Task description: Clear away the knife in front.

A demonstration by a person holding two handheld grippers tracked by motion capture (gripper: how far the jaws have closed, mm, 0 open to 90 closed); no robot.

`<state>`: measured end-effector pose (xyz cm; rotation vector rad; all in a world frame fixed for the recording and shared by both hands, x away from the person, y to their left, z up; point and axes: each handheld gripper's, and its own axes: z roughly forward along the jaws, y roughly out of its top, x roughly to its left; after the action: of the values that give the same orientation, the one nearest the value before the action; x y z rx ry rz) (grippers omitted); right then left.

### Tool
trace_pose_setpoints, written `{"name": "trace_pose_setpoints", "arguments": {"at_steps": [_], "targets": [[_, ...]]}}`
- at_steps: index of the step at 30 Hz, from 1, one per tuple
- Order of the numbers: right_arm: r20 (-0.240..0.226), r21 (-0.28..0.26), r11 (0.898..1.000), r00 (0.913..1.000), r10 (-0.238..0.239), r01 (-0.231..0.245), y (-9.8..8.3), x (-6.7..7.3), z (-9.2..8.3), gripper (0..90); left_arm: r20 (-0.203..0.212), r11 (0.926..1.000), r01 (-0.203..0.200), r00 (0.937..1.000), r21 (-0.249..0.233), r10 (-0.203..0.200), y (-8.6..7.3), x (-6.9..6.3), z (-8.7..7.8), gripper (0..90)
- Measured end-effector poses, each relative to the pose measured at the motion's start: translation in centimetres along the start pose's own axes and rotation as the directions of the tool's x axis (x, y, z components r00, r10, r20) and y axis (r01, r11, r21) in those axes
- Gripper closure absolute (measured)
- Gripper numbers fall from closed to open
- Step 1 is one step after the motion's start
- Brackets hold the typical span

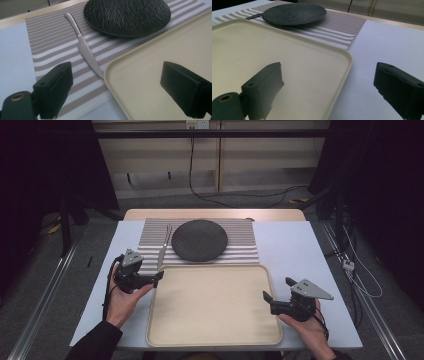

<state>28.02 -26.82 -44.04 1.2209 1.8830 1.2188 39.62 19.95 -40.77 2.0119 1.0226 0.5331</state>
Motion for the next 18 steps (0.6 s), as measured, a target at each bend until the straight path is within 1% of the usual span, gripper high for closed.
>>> {"name": "trace_pose_setpoints", "arguments": {"at_steps": [3,4,6,7,8,9,11,14,18], "targets": [[0.002,0.002,1.000,1.0000,-0.002,0.002,0.0,0.0,0.0,8.2,-0.009,0.9999,0.010,0.9999,-0.008,-0.010,0.9,0.6,0.6,10.5],[0.002,0.002,1.000,1.0000,-0.002,0.002,0.0,0.0,0.0,8.2,-0.009,0.9999,0.010,0.9999,-0.008,-0.010,0.9,0.6,0.6,10.5],[0.001,0.001,1.000,1.0000,0.000,0.000,0.0,0.0,0.1,8.2,-0.005,1.0000,0.006,1.0000,0.004,-0.006,1.2,0.7,1.0,10.5],[0.000,0.001,1.000,1.0000,0.000,0.000,0.0,0.0,0.1,8.2,-0.010,0.9999,0.005,0.9999,0.010,-0.005,1.4,0.8,1.2,11.1],[0.000,0.002,1.000,1.0000,-0.001,0.001,0.0,0.0,0.1,8.2,-0.018,0.9999,0.003,0.9998,0.014,-0.003,1.6,0.9,1.4,12.7],[-0.001,0.002,1.000,1.0000,-0.001,0.001,0.0,0.0,0.1,8.2,-0.015,0.9999,0.002,0.9999,0.013,-0.002,1.7,0.9,1.6,13.8],[-0.001,0.002,1.000,1.0000,-0.001,0.001,0.0,0.0,0.1,8.3,-0.013,0.9997,0.012,0.9998,0.019,-0.012,1.9,1.1,2.0,12.2],[-0.001,0.003,1.000,1.0000,-0.005,0.005,0.0,0.0,0.1,8.2,-0.023,0.9997,0.006,0.9997,0.024,-0.005,2.5,1.4,2.6,12.0],[0.000,0.006,1.000,1.0000,-0.005,0.005,0.0,0.0,0.0,8.2,-0.027,0.9995,0.010,0.9996,0.028,-0.009,3.0,1.6,2.9,11.4]]}}
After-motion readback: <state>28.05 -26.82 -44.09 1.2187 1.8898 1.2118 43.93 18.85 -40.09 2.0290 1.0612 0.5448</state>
